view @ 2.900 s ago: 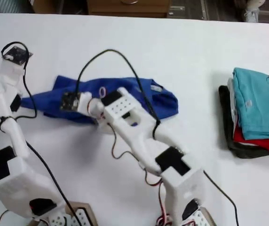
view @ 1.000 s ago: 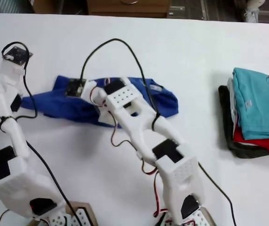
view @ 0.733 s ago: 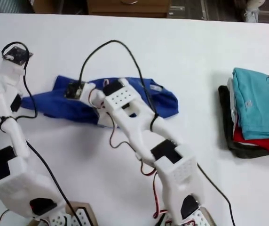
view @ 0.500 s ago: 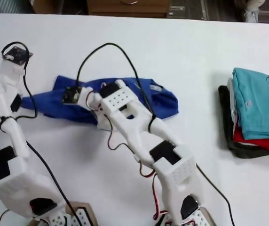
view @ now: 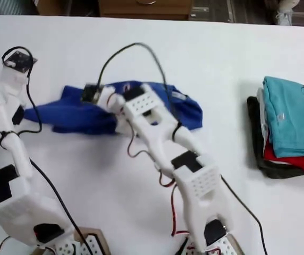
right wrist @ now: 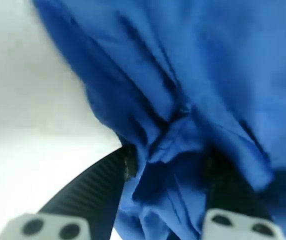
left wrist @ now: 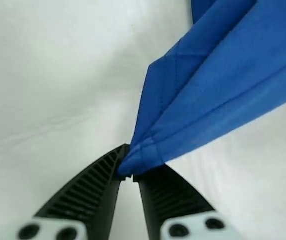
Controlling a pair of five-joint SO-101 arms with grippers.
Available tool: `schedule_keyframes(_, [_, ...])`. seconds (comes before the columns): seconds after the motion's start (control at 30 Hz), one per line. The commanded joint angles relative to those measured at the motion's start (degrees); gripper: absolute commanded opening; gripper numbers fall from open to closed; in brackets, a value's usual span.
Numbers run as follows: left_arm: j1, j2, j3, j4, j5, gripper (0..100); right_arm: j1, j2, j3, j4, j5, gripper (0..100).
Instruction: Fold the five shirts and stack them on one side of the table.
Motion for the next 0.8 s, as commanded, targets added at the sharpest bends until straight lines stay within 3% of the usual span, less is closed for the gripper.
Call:
schedule_keyframes(0.0, [-0.4, -3.3, -0.2, -0.6, -0.3, 2, 2.2, -1.0, -8.3, 4.2, -0.2, 18.0])
schedule_keyframes(0.2, [-0.3, -3.3, -0.2, -0.7, -0.2, 2, 2.3, -0.7, -16.0, 8.0, -0.2, 14.5])
schedule_keyframes(0.47, [-0.3, -3.3, -0.2, -0.7, -0.3, 2, 1.7, -0.7, -15.8, 8.7, -0.5, 14.8])
schedule_keyframes(0.77, [-0.4, -3.3, -0.2, -0.7, -0.4, 2, -4.0, -0.5, -10.9, 7.1, -2.9, 15.6])
